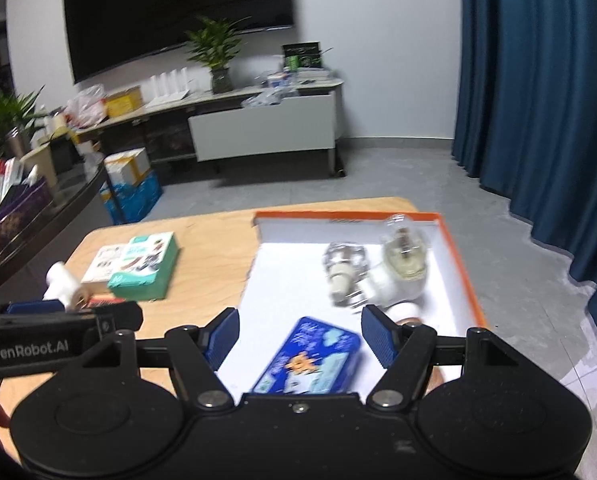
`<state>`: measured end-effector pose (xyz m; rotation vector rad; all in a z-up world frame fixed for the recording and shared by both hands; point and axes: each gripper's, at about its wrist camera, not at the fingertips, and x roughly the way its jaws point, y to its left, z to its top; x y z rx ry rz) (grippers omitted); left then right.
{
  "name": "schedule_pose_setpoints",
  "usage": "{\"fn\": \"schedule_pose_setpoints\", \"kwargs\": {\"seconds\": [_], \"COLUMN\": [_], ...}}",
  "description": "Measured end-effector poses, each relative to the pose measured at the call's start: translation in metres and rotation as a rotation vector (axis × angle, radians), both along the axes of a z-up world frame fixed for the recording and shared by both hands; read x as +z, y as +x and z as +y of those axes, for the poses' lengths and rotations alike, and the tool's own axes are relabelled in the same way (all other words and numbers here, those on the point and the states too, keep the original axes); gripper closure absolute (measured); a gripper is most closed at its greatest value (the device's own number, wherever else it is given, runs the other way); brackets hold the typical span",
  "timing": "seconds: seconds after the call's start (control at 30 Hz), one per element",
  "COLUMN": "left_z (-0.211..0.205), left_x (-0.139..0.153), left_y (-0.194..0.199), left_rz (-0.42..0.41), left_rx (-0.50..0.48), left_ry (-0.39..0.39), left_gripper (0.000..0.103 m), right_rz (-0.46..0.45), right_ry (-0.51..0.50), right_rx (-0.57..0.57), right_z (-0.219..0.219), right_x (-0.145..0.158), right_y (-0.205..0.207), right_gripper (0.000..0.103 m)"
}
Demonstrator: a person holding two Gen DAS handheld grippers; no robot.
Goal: Organize rigid objects
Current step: 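Move both tools toward the black charger and red card box on the table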
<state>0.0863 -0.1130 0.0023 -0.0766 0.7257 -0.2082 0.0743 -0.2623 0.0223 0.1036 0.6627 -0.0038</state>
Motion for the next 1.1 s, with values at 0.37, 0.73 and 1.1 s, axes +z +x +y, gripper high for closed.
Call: {"fn": "schedule_pose_setpoints", "kwargs": {"seconds": [0.37,0.73,1.1], "left_z": [0.047,0.107,0.071], "left_x": [-0.003,-0.03,-0.036], "left_y": [-0.013,-0.023,0.006], "left_rz": [-0.013,0.023,-0.004], "left_rx": [0.06,0.158,0.066], "left_ry": [-0.029,-0.04,-0.038], "left_gripper": [0.009,0.008,0.014], "right_rz": [0.021,0.052,0.029], "right_ry": [-0.01,-0.004,0.004], "right_rx": [0.088,0.162,0.155], "right_z": [0.046,0.074,0.062], "right_x": [-0.006,-0.021,-0.012], "right_y": [0.006,0.004,0.014], "right_gripper": [0.023,0.023,0.023]}}
